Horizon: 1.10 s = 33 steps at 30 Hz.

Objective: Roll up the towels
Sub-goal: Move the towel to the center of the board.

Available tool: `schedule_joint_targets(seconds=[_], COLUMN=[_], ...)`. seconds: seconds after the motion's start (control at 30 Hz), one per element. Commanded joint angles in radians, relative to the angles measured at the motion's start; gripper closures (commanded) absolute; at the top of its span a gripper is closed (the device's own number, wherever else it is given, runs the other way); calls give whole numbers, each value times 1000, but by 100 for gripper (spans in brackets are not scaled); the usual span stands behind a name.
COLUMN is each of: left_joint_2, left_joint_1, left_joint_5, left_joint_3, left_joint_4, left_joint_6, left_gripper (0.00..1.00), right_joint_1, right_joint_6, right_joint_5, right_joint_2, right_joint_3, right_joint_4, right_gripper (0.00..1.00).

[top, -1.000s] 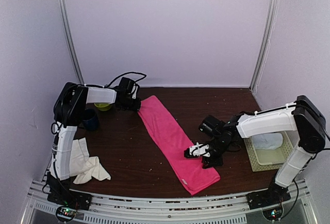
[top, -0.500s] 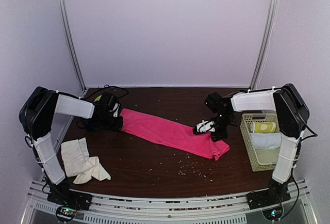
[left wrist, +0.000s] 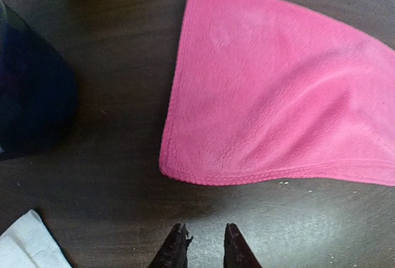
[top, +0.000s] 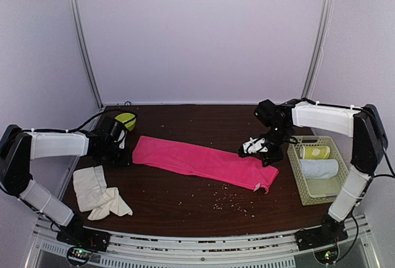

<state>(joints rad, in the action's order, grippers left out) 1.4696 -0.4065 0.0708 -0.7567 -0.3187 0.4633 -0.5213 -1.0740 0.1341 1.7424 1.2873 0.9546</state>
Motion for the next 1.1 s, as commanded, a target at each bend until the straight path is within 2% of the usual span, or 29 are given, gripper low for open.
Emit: schedule_joint_targets(seconds=[0.0, 0.23, 0.47, 0.7, 0.87, 1.07], left_joint_2=[-85, 124, 335, 361, 317, 220], left_joint_1=[5, 12, 16, 17, 17, 20], left_joint_5=[19, 29, -30, -21, -16, 30], left_joint_3=[-83, -286, -379, -299, -181, -27], left_joint_4=[-9, -17, 21, 12, 7, -1], left_joint_6=[-48, -120, -136, -110, -79, 4], left_gripper=[76, 78, 83, 86, 87, 88], right_joint_1=[9, 24, 37, 92, 132, 170], right_joint_6=[129, 391, 449, 386, 283, 248], right_joint_5=[50, -5, -109, -243, -301, -317], right_joint_2=[-91, -79, -22, 76, 205, 313], right_joint_3=[-86, -200, -290, -194, -57, 98], right_joint_4=[49, -84, -162, -211, -235, -246], right_gripper=[64, 69, 70, 70, 70, 68])
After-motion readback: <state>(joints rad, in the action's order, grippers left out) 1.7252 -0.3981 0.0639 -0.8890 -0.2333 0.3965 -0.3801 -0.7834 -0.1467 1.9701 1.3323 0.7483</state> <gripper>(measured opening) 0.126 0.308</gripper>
